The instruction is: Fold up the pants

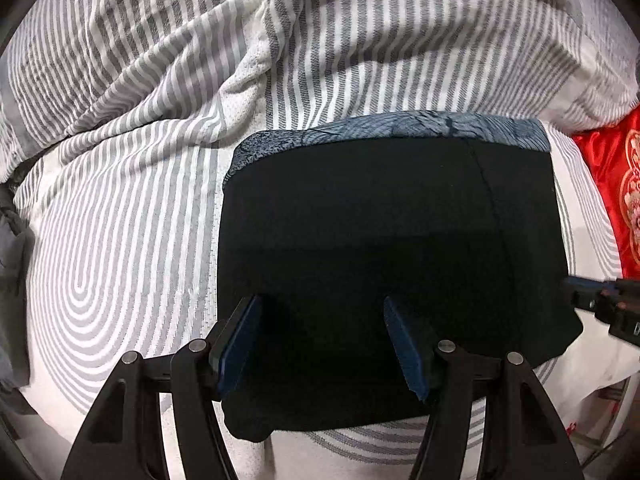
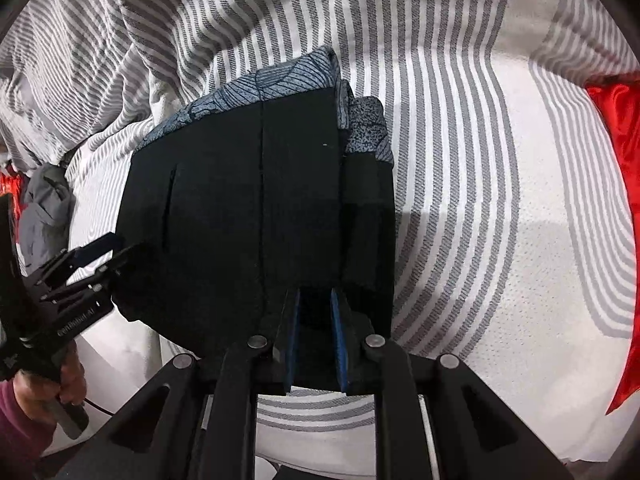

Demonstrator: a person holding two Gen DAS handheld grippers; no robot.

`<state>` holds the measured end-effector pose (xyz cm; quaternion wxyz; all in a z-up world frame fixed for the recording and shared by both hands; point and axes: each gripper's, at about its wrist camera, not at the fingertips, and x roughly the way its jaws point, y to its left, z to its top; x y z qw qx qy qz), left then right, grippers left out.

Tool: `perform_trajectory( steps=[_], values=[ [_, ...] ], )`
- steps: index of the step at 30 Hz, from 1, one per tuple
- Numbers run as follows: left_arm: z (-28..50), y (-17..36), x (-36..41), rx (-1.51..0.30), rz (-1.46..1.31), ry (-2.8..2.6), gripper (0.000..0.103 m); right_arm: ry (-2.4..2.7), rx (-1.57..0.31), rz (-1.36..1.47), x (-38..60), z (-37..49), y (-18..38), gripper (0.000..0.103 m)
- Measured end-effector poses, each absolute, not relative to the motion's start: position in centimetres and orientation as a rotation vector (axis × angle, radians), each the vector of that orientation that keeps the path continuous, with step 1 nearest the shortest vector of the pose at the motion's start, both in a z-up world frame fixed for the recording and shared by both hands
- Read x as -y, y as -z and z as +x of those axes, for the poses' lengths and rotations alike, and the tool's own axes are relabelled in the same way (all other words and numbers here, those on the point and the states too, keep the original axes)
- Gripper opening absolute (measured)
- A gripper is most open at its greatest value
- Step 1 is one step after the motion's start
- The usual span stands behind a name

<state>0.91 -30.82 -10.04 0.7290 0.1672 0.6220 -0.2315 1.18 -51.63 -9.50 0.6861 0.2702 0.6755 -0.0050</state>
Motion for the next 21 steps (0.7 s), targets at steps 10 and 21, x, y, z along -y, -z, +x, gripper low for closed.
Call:
perform_trajectory(
  steps=[10, 21],
  values=[
    [1.4, 9.1, 31.0, -1.345, 0.377, 0.489, 0.065, 0.011, -1.501, 0.582, 51.6, 1.7, 8.6, 0.019],
    [9.5, 8.9, 31.5, -1.302, 0.254, 0.359, 0.065, 0.075, -1.343, 0.598, 55.0, 9.6, 7.3, 0.022]
  ],
)
